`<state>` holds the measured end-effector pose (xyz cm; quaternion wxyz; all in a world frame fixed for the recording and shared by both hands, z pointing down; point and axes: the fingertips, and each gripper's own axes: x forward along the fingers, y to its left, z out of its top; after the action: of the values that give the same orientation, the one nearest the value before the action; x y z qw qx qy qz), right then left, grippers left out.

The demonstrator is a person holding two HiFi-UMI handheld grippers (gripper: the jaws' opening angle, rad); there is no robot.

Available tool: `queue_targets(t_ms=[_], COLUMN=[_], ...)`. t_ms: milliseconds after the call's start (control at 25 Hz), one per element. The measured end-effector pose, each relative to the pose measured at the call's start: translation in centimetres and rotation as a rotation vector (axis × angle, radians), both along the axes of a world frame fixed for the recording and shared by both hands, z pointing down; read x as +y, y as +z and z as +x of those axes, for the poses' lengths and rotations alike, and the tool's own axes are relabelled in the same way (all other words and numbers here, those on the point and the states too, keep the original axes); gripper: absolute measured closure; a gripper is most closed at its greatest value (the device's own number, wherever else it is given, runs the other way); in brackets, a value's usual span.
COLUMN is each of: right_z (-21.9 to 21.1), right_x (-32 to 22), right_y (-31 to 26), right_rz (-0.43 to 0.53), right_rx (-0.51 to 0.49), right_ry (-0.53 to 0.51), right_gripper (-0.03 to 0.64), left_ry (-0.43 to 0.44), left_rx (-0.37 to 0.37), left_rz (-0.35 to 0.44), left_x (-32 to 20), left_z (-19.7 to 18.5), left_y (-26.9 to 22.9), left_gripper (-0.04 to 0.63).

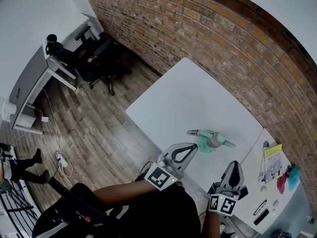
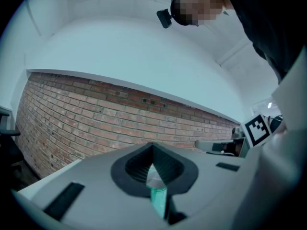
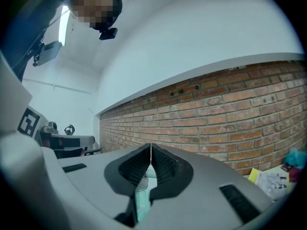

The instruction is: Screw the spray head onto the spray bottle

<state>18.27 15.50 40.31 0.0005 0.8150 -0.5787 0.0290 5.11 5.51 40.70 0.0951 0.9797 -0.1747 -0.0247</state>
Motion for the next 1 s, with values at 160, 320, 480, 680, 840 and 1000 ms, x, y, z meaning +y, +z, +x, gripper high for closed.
queue_targets(t_ms=[160,320,480,680,840,1000], right_z=[-1.6,-2.4,-3.6,-4.7,-5.2,-5.6], right_x=[1.7,4.0,6.5,10.1,12.0,13.2], right_y=[-0.8,-1.3,-2.0,-1.4,-1.2,-1.2], right_rz=[0.015,0.036,0.054,0.057,0.054,0.054], right_rx=[0.032,0.037,0.054,0.041,0.029,0.024], right_ry=[-0.053,-0.079,-0.104,-0.113,-0.11,-0.091], right_gripper=[0.604,0.604,0.604,0.604,0.604,0.604], left_ry=[-0.039,-0.062,-0.096,-0.1,-0.095,-0.088], left_rx=[0.008,0.008,0.025,-0.009,-0.009,-0.02], left_rz=[-0.004,0.015,0.018,0.045,0.045,0.035], left_x=[2.8,5.7,8.2,11.3,13.5,14.3], left_z=[-0.8,-1.5,-2.6,-4.1,-4.9,-5.3], left_y=[-0.3,-0.7,-0.9,-0.5,-0.7,-0.1], left_gripper=[0.594,0.594,0.594,0.594,0.594,0.594])
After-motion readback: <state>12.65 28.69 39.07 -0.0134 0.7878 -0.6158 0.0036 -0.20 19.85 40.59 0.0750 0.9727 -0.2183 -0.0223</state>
